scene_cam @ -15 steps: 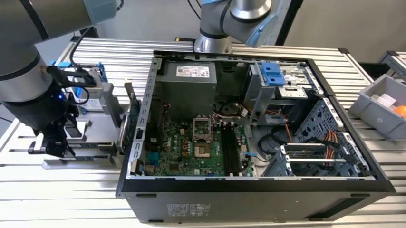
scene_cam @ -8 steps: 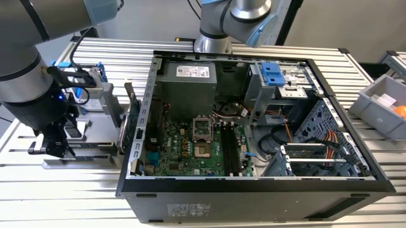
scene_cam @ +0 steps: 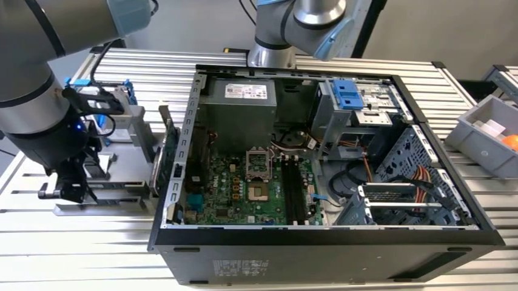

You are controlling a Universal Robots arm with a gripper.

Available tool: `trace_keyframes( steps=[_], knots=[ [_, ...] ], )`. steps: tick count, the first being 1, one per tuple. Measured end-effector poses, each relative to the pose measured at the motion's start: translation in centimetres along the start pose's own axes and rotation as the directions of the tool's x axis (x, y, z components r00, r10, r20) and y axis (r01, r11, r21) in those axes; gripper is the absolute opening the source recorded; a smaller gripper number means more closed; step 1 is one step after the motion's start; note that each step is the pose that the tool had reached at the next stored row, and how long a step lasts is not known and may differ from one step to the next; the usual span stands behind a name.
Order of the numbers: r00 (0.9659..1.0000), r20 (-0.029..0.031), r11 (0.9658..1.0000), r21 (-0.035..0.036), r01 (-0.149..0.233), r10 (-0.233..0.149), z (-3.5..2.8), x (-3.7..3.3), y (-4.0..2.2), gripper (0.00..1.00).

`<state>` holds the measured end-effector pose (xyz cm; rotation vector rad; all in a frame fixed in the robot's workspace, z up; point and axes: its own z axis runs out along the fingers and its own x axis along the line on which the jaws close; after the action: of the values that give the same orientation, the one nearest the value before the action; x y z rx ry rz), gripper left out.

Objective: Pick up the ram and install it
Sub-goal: 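Pick up the ram and move it above insertion slot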

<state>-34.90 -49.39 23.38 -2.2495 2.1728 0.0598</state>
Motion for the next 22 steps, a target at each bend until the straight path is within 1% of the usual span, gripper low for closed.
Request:
trace_keyframes(
  steps=[5, 11, 19, 22],
  knots=[
    [1.0, 0.0002, 1.0, 0.0003, -0.008, 0.008, 0.87, 0.04, -0.01, 1.0],
    [0.9995, 0.0003, 0.9995, 0.0011, -0.031, 0.031, 1.91, 0.07, -0.04, 1.0],
    [0.9985, 0.0004, 0.9985, 0.0021, -0.056, 0.056, 3.19, -0.21, -0.07, 1.0],
    [0.9983, -0.0001, 0.9983, 0.0018, -0.059, 0.059, 3.56, -0.22, -0.07, 1.0]
  ],
)
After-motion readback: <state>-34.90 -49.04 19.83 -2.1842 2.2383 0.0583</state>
